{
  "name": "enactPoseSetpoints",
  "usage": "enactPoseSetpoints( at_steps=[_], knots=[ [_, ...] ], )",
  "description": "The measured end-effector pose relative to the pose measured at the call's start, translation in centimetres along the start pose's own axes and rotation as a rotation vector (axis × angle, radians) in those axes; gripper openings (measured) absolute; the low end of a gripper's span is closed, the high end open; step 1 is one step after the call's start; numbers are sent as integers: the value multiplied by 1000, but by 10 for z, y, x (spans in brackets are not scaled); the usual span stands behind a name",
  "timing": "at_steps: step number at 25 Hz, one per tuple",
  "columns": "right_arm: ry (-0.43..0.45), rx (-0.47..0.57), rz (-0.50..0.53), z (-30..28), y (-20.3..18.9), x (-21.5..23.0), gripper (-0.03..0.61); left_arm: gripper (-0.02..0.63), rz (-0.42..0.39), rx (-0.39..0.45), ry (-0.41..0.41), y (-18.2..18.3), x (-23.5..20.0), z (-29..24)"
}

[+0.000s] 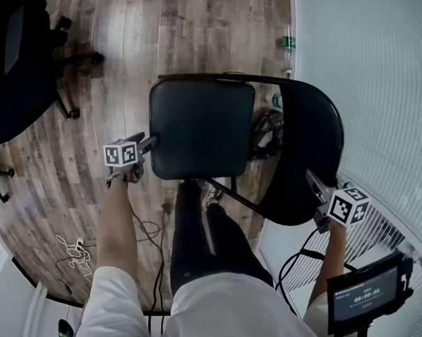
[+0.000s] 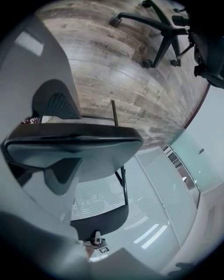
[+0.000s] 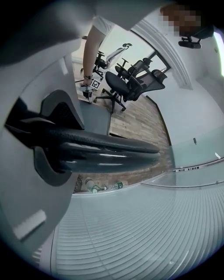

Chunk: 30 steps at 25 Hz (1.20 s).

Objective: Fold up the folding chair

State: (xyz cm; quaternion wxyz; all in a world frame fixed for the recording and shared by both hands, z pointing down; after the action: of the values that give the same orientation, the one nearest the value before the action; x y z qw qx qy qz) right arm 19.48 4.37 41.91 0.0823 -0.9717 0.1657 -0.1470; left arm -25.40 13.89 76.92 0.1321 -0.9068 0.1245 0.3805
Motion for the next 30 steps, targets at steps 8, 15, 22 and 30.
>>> enactPoseSetpoints(
  at_steps=[8, 15, 22, 30],
  knots=[
    [66, 8, -8, 12, 1, -10, 109, 316, 101, 64, -182, -5, -4, -11],
    [81, 0, -12, 18, 8, -16, 104, 330, 111, 25, -357, -3, 13, -29],
    [85, 5, -7, 23, 15, -27, 104, 327, 91, 22, -410, 1, 18, -32],
    [131, 10, -26, 19, 15, -25, 78, 325, 97, 18, -370, -3, 13, -32]
  ],
)
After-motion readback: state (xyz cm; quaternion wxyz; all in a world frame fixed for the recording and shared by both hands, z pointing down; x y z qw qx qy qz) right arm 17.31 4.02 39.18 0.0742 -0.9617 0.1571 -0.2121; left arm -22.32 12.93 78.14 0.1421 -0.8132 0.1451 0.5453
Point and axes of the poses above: the fingertips, and each gripper's own axes: z backward along the fingers, x to its right, y out of its top, the point moved 3 cm from there along z, backward along the fingers, and after that the axes turned 1 degree about -x, right-handed, at the moved point
